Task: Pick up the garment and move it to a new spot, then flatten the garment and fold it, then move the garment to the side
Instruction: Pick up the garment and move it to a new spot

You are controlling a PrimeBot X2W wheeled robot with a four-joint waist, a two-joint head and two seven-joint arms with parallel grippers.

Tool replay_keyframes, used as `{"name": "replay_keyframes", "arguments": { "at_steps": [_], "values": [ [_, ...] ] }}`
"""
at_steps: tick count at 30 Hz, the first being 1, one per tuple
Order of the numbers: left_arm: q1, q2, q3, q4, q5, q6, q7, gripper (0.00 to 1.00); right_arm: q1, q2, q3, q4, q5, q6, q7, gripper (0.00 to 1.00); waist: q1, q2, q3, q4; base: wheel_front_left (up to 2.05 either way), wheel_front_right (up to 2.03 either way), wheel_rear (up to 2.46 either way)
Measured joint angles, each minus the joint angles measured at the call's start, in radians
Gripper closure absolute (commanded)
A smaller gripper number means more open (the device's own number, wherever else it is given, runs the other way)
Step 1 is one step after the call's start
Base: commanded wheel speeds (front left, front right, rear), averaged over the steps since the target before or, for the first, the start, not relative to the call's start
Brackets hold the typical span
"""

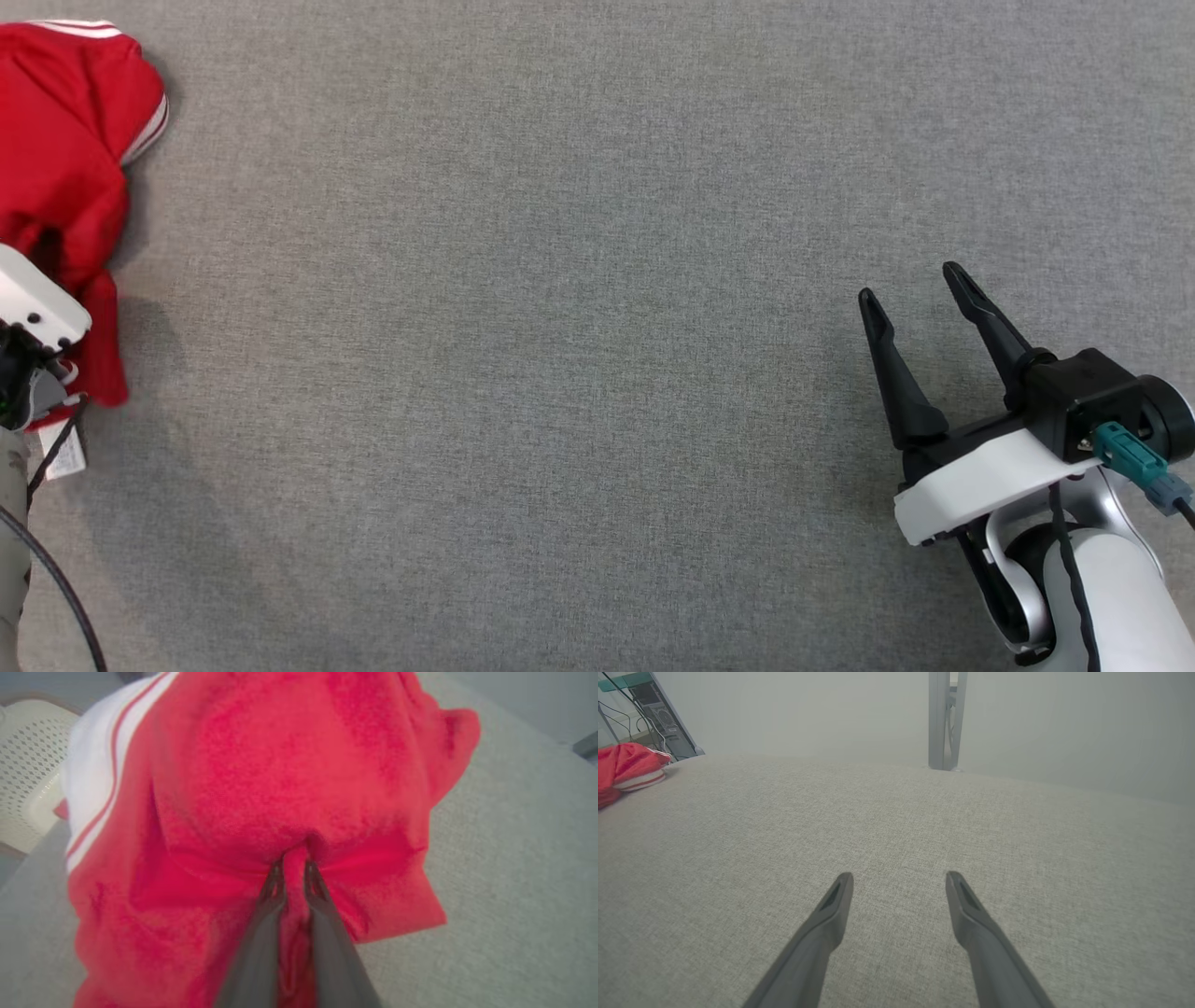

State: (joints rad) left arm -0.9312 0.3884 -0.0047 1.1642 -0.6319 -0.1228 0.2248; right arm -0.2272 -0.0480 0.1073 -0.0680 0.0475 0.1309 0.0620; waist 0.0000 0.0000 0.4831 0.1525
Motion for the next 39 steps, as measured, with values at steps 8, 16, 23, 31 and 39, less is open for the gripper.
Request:
{"name": "replay_keyframes", "arguments": {
  "at_steps": [8, 16, 23, 31, 39],
  "values": [
    [-0.045, 0.007, -0.013, -0.051, 0.049, 0.02, -0.307, 1.0, 0.001, 0.0, -0.012, 0.013, 0.008, 0.0, -0.007, 0.0, 0.0, 0.0, -0.046, 0.016, 0.0, 0.0, 0.0],
    [-0.038, 0.014, -0.017, -0.221, 0.088, 0.037, -0.474, 1.0, 0.024, 0.0, -0.018, 0.052, 0.052, 0.0, -0.039, 0.0, 0.0, 0.0, -0.142, 0.016, 0.0, 0.0, 0.0],
    [0.204, -0.035, 0.063, -0.635, 0.133, 0.131, -0.485, 1.0, 0.061, 0.0, -0.044, 0.079, 0.085, 0.0, -0.066, 0.0, 0.0, 0.0, -0.225, -0.001, 0.0, 0.0, 0.0],
    [0.593, -0.108, 0.034, -1.009, 0.203, 0.235, -0.447, 1.0, 0.094, 0.0, -0.062, 0.106, 0.109, 0.0, -0.091, 0.0, 0.0, 0.0, -0.306, -0.032, 0.0, 0.0, 0.0],
    [0.88, -0.139, -0.051, -1.251, 0.253, 0.293, -0.328, 1.0, 0.114, -0.001, -0.062, 0.119, 0.122, 0.0, -0.115, 0.0, 0.0, 0.0, -0.372, -0.103, 0.0, 0.0, 0.0]
  ]
}}
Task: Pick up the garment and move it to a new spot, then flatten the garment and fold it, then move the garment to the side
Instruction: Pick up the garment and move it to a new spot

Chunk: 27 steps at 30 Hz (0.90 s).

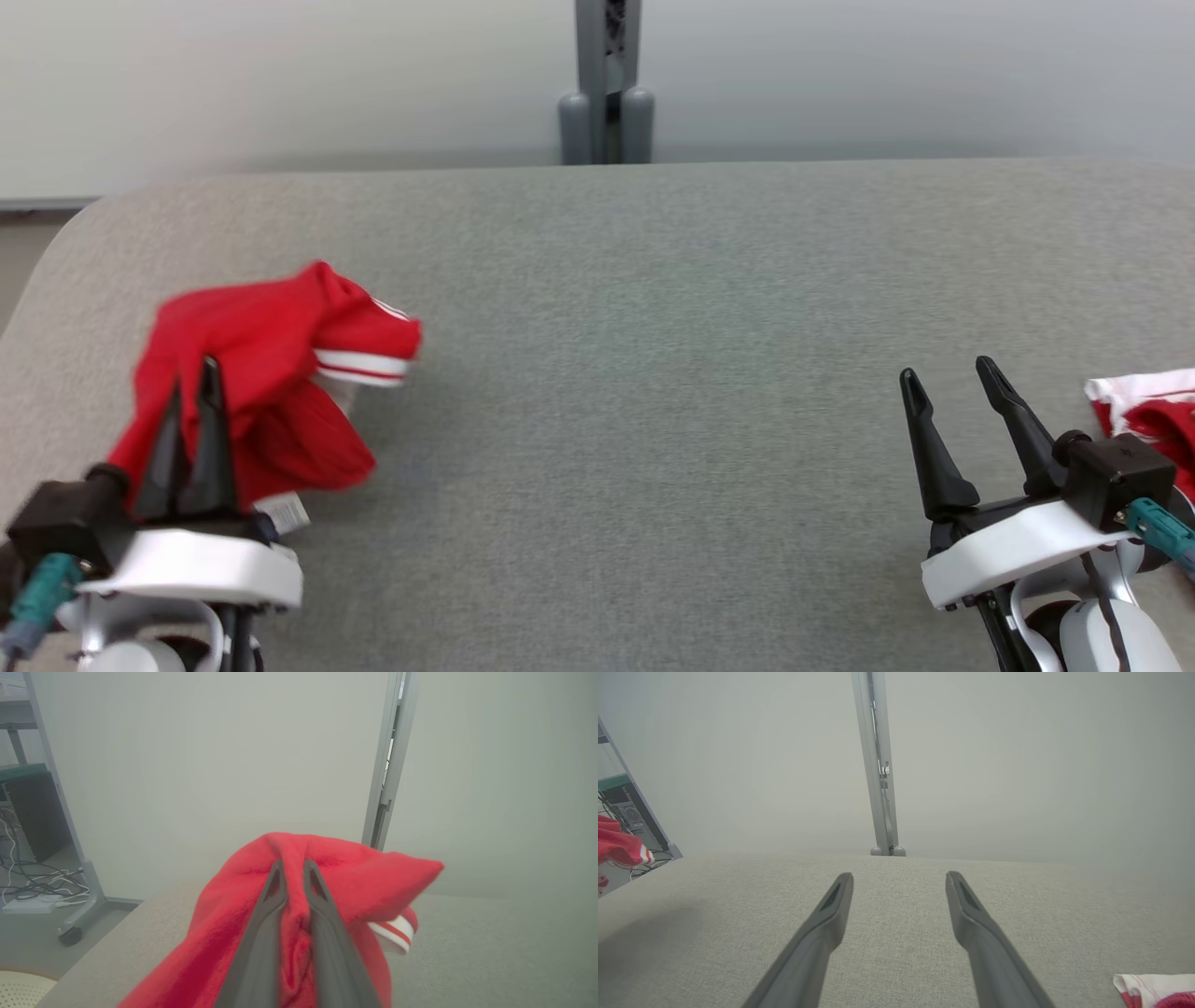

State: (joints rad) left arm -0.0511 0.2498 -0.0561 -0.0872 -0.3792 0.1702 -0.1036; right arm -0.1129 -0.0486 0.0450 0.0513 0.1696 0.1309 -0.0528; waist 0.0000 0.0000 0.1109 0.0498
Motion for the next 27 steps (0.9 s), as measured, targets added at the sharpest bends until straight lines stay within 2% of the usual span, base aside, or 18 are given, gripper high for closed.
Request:
{"name": "replay_keyframes", "arguments": {
  "at_steps": [4, 10, 16, 27],
  "values": [
    [0.051, -0.003, -0.047, -0.044, 0.015, 0.006, 0.048, 1.0, 0.001, 0.0, 0.002, -0.009, -0.003, 0.0, -0.005, 0.0, 0.0, 0.0, -0.024, -0.041, 0.0, 0.0, 0.0],
    [0.056, -0.019, -0.12, -0.008, 0.029, -0.012, 0.079, 1.0, 0.001, 0.001, -0.001, -0.031, -0.003, 0.0, -0.019, 0.0, 0.0, 0.0, -0.041, -0.106, 0.0, 0.0, 0.0],
    [-0.007, -0.034, -0.175, 0.1, 0.035, -0.053, 0.089, 1.0, -0.001, 0.0, -0.008, -0.046, -0.003, 0.0, -0.019, 0.0, 0.0, 0.0, -0.038, -0.174, 0.0, 0.0, 0.0],
    [-0.28, -0.107, -0.281, 0.402, 0.06, -0.143, 0.067, 1.0, -0.022, 0.0, -0.011, -0.034, 0.032, 0.0, -0.04, 0.0, 0.0, 0.0, 0.064, -0.277, 0.0, 0.0, 0.0]
  ]
}}
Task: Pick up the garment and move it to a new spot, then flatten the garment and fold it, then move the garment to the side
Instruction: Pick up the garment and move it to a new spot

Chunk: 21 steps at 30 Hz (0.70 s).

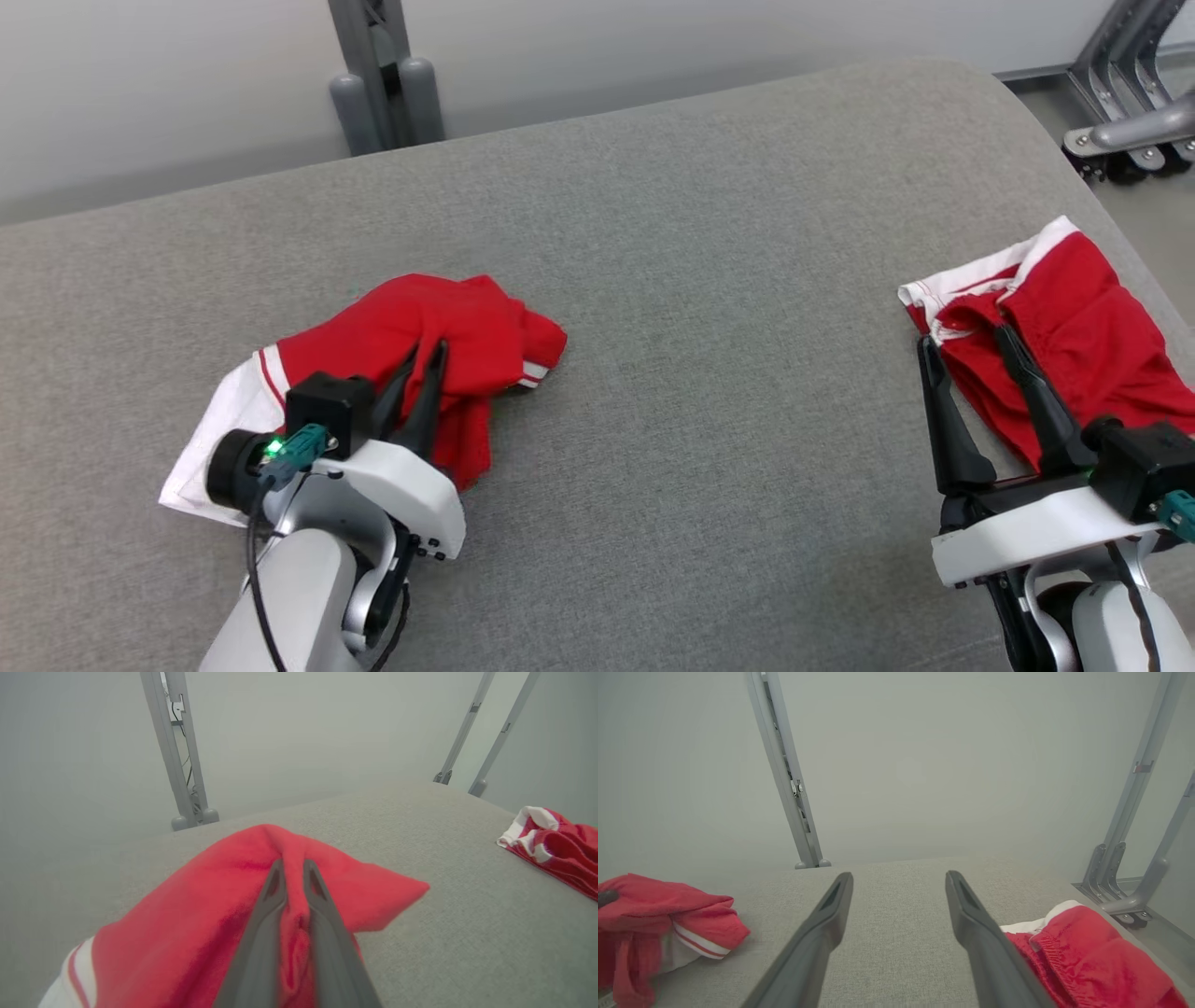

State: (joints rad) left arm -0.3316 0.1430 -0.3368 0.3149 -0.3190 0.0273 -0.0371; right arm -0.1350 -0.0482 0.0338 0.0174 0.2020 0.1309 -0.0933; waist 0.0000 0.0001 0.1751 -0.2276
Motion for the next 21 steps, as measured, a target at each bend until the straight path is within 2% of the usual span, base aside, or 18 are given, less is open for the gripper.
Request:
{"name": "replay_keyframes", "arguments": {
  "at_steps": [8, 14, 15, 16, 21],
  "values": [
    [-0.069, -0.058, -0.112, 0.128, 0.013, -0.07, -0.009, 1.0, -0.01, 0.0, -0.001, 0.033, 0.021, 0.0, -0.023, 0.0, 0.0, 0.0, 0.057, -0.047, 0.0, 0.0, 0.0],
    [-0.095, -0.08, -0.199, 0.191, 0.012, -0.107, -0.025, 1.0, -0.021, 0.0, -0.003, 0.058, 0.034, 0.0, -0.04, 0.0, 0.0, 0.0, 0.078, -0.045, 0.0, 0.0, 0.0],
    [-0.098, -0.083, -0.21, 0.196, 0.01, -0.109, -0.026, 0.38, -0.022, 0.0, -0.001, 0.062, 0.037, 0.0, -0.04, 0.0, 0.0, 0.0, 0.078, -0.041, 0.0, 0.0, 0.0],
    [-0.098, -0.086, -0.218, 0.198, 0.009, -0.11, -0.031, 0.0, -0.024, 0.0, 0.001, 0.065, 0.037, 0.0, -0.041, 0.0, 0.0, 0.0, 0.077, -0.038, 0.0, 0.0, 0.0],
    [-0.086, -0.086, -0.244, 0.129, -0.026, -0.127, -0.036, 0.0, -0.026, -0.001, -0.012, 0.073, 0.036, 0.0, -0.044, 0.0, 0.0, 0.0, 0.06, -0.007, 0.0, 0.0, 0.0]
  ]
}}
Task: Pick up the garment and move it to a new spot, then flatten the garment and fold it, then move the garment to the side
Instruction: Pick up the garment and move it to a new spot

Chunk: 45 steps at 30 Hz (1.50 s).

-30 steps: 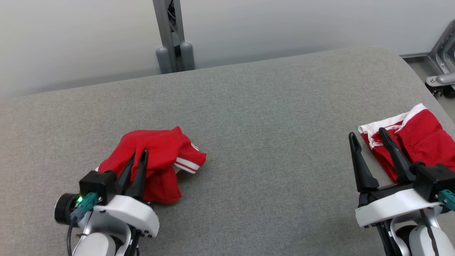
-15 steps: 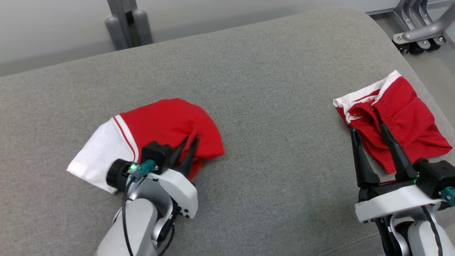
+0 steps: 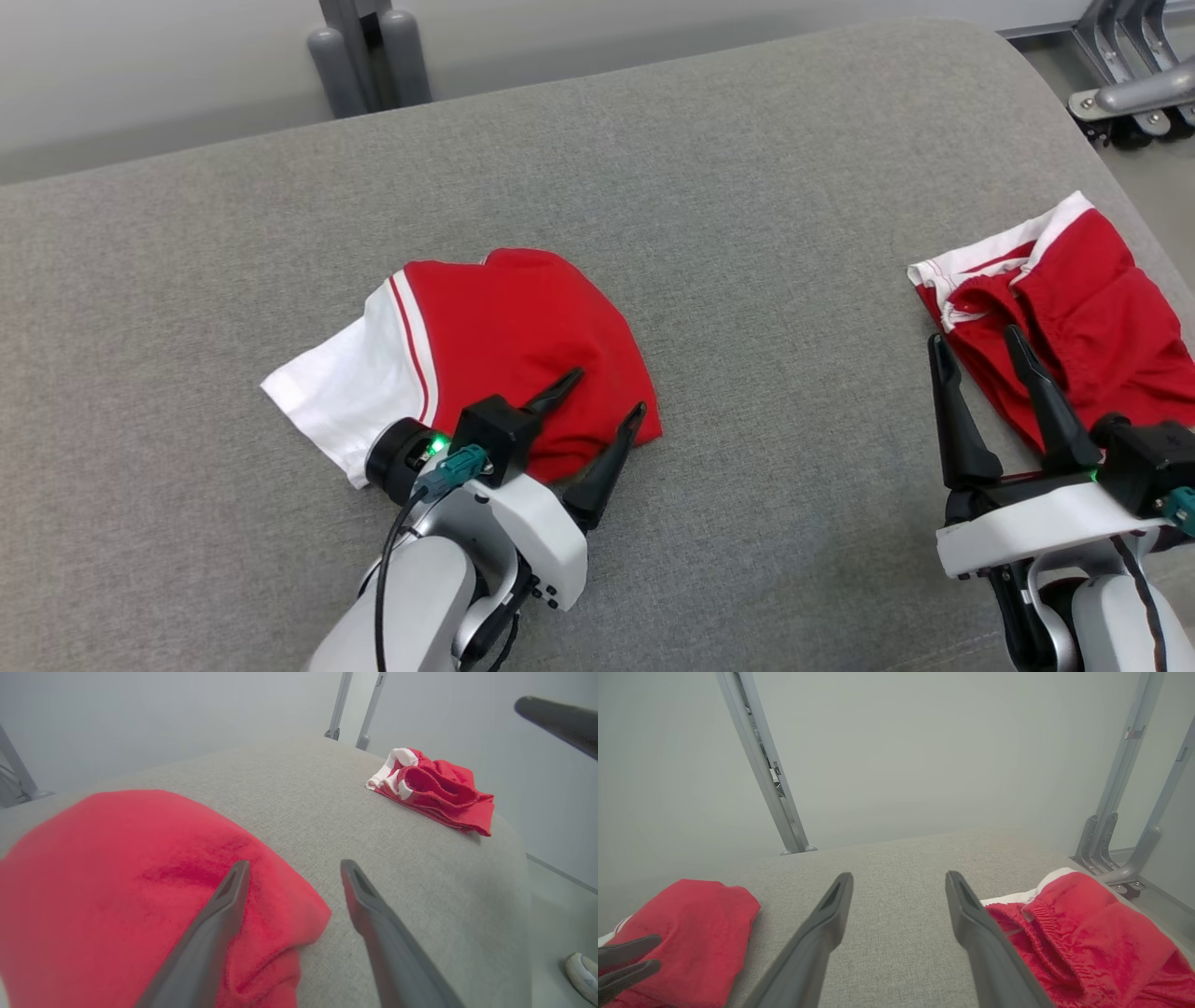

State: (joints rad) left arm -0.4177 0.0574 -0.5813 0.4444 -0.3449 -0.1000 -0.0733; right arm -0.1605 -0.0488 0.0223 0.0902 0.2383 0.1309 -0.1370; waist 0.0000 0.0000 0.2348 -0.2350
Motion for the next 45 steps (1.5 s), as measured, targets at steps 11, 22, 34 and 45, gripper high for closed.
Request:
{"name": "replay_keyframes", "arguments": {
  "at_steps": [11, 22, 34, 45],
  "values": [
    [0.135, 0.131, 0.203, -0.321, -0.06, 0.165, -0.046, 0.0, 0.008, 0.001, -0.014, -0.024, -0.029, 0.0, 0.024, 0.0, 0.0, 0.0, -0.043, 0.082, 0.0, 0.0, 0.0],
    [0.239, 0.212, 0.418, -0.418, -0.121, 0.285, -0.117, 0.0, 0.03, 0.001, -0.017, -0.043, -0.053, 0.0, 0.057, 0.0, 0.0, 0.0, -0.094, 0.146, 0.0, 0.0, 0.0],
    [0.414, 0.247, 0.477, -0.452, -0.115, 0.308, -0.163, 0.0, 0.084, 0.001, 0.002, -0.038, -0.065, 0.0, 0.086, 0.0, 0.0, 0.0, -0.164, 0.154, 0.0, 0.0, 0.0],
    [0.477, 0.251, 0.423, -0.448, -0.085, 0.305, -0.15, 0.0, 0.135, 0.001, 0.008, -0.038, -0.072, 0.0, 0.102, 0.0, 0.0, 0.0, -0.215, 0.143, 0.0, 0.0, 0.0]
  ]
}}
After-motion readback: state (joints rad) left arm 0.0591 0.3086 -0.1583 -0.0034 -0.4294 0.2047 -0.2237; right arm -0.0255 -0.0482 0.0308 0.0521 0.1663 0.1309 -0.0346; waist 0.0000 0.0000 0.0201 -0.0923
